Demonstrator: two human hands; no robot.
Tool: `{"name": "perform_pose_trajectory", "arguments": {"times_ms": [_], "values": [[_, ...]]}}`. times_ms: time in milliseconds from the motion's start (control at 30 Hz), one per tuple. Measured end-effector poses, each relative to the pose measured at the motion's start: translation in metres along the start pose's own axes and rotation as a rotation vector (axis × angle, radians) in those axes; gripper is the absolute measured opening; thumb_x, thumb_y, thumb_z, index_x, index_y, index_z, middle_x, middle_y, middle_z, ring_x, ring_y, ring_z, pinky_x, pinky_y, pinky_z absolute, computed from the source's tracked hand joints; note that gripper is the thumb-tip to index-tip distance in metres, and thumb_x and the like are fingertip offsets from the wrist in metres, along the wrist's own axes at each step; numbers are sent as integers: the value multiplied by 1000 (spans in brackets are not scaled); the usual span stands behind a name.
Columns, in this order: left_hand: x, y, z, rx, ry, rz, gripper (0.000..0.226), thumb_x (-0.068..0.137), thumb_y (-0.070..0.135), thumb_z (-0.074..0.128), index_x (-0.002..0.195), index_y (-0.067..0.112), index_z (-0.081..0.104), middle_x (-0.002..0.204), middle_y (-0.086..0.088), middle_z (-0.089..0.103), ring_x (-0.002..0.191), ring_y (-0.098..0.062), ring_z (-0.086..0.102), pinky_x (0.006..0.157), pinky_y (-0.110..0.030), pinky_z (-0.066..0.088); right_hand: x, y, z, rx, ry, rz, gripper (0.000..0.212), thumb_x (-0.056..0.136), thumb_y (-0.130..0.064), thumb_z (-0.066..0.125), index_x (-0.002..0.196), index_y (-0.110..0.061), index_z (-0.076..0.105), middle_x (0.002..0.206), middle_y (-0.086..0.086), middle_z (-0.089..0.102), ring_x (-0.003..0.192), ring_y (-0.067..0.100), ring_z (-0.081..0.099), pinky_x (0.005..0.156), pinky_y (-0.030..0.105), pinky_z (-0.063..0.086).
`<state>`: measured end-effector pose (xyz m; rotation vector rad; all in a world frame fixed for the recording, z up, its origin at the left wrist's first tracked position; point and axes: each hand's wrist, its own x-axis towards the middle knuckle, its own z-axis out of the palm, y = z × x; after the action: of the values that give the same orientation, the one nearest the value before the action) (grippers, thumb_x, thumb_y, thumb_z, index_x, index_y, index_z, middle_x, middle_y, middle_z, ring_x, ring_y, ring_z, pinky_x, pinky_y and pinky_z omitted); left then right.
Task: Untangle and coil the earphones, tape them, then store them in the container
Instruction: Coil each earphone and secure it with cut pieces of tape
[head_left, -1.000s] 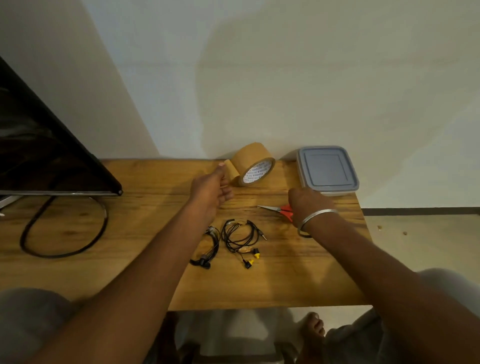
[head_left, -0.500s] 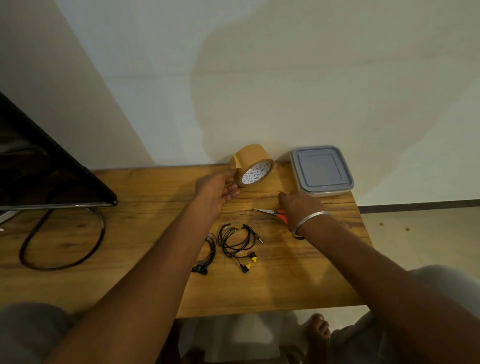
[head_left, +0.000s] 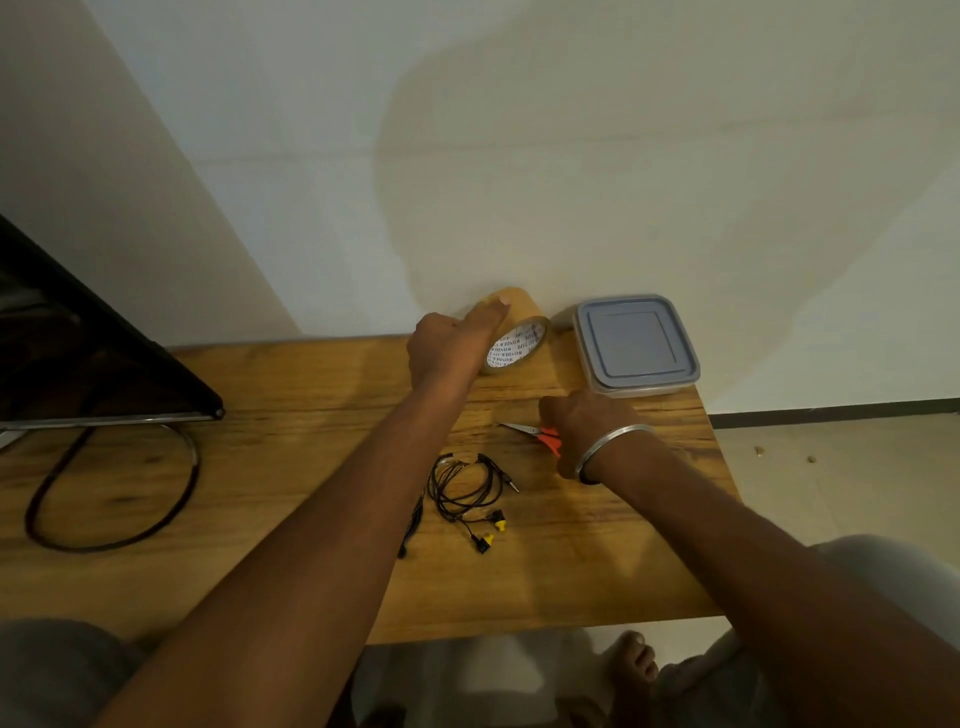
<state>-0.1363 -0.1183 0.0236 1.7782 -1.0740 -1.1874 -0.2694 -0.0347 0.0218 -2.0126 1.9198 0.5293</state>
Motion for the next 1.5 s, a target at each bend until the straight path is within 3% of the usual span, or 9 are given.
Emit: {"name": "perform_pose_trajectory", "arguments": {"times_ms": [267,367,567,800,967,1100,1233,1333,1500], "values": [[7,-17,-5,-53,-12,-29,17,84,25,68,72,14,63,88,-11,73,84,-25,71,70,-47,63,6,2,1,91,23,0,42,87,-20,72,127,-18,58,120,9,60,105,26,62,82,34,53],[6,-16,-6,-133,6,-67,28,88,36,59,81,10,66,91,-10,72,88,-28,72,63,-36,62,6,2,-1,99,10,13,47,85,-14,73,129,-17,57,122,10,59,107,27,62,87,36,55],[4,7,4,72,18,-9,75,60,83,62,83,13,66,83,-6,72,74,-27,72,64,-46,63,5,0,0,102,24,14,42,85,-11,73,124,-14,57,122,12,58,107,27,62,83,33,52],[5,12,15,323,-15,10,93,43,85,62,100,12,67,94,-6,73,79,-29,72,69,-43,62,6,-3,3,92,46,-13,37,90,-16,69,124,-10,56,121,14,59,106,29,63,80,35,51],[7,12,18,387,-38,209,69,71,64,75,116,16,56,110,-1,60,98,-20,60,78,-36,53,6,-5,6,49,41,-18,40,90,-13,67,127,-7,51,122,16,57,107,32,63,79,36,50],[10,5,14,308,8,418,39,81,39,78,106,17,60,105,-3,60,92,-19,59,71,-31,46,8,-2,8,47,48,-23,40,91,-21,69,126,-10,53,122,13,58,106,29,63,72,32,45],[17,-15,-1,50,-52,297,17,82,21,76,92,19,63,89,4,65,91,-23,69,80,-48,59,12,4,7,115,2,-16,39,89,-20,71,124,-12,57,124,13,58,108,27,62,77,30,48],[18,-21,-9,-32,-51,139,19,79,38,66,86,21,66,89,-2,71,90,-28,71,82,-53,59,13,6,6,145,-44,-12,39,88,-18,71,124,-13,59,123,13,58,107,26,62,82,32,53],[9,-10,-11,18,-7,142,55,79,69,61,59,18,57,61,-3,63,73,-32,71,72,-47,61,15,0,12,96,-24,-4,35,89,-24,72,121,-15,59,122,12,58,104,26,63,73,28,47]]}}
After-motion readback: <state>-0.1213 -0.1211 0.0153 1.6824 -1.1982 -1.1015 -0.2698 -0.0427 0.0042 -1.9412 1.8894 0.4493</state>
